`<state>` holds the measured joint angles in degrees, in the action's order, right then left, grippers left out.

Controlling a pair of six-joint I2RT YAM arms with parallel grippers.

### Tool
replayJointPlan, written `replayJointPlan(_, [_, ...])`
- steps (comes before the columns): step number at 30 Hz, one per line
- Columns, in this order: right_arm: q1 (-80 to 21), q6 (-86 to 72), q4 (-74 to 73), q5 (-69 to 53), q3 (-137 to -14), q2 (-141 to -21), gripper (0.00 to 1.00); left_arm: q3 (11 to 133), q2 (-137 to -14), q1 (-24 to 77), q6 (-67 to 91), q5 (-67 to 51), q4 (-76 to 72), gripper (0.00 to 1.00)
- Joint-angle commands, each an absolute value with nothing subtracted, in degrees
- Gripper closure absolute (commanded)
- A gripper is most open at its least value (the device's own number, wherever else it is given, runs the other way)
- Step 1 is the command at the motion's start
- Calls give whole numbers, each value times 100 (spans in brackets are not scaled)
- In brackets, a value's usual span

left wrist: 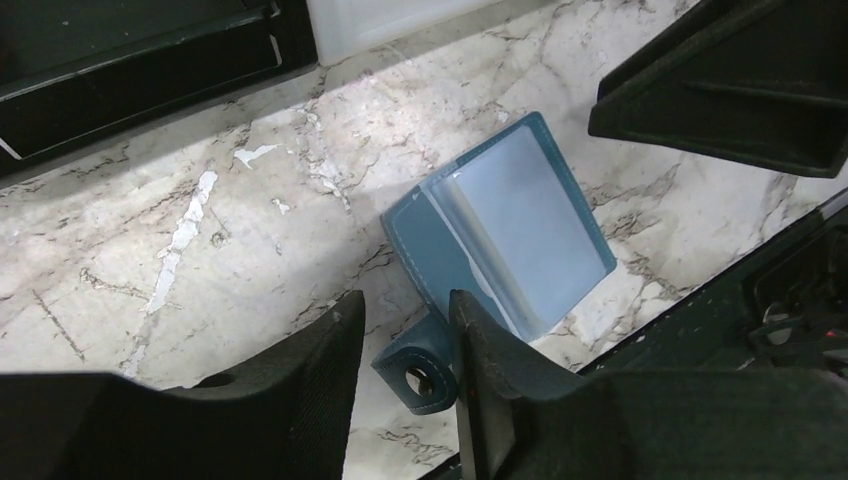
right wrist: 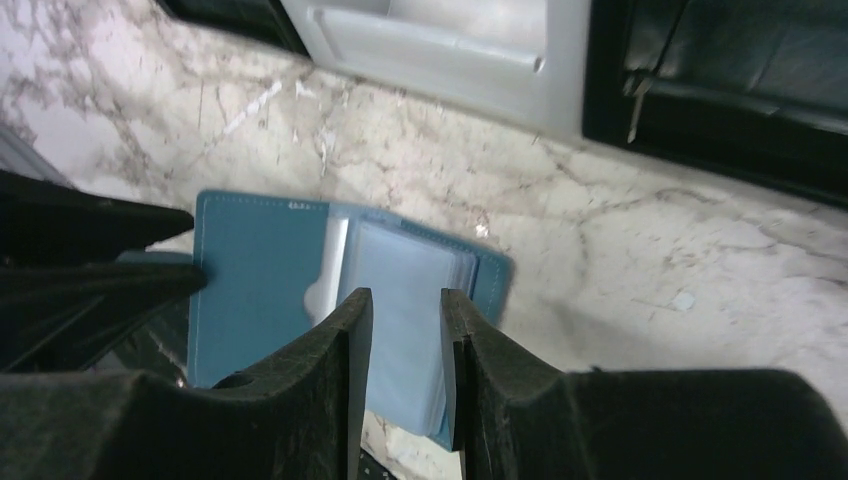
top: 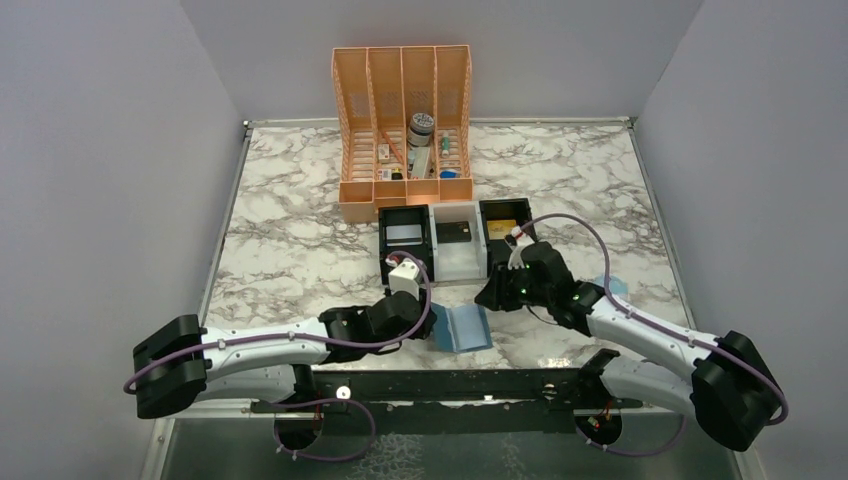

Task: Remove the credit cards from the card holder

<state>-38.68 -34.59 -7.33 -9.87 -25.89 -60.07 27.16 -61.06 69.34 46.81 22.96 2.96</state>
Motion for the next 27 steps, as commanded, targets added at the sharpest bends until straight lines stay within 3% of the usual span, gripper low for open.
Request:
replayJointPlan(1, [-3892,-3654,-596,-1945,-2419,-6204,68,2495,-6130,6909,4674,2092,-6,65])
replayJointPlan(5, [-3892,-3730,-442,-2231,-2366,-6469,68,2356,-6173,6911,4623,2019,-170,79])
replayJointPlan(14, [-3889,-3624,-563,-2241,-2433,-6740,68,2210,-6231,6909,4623,2107,-299,81])
replayJointPlan(27, [-3893,-3512,-779,-2055,-2487,-6993,58,2162,-6323,6909,4683,2296,-235,90])
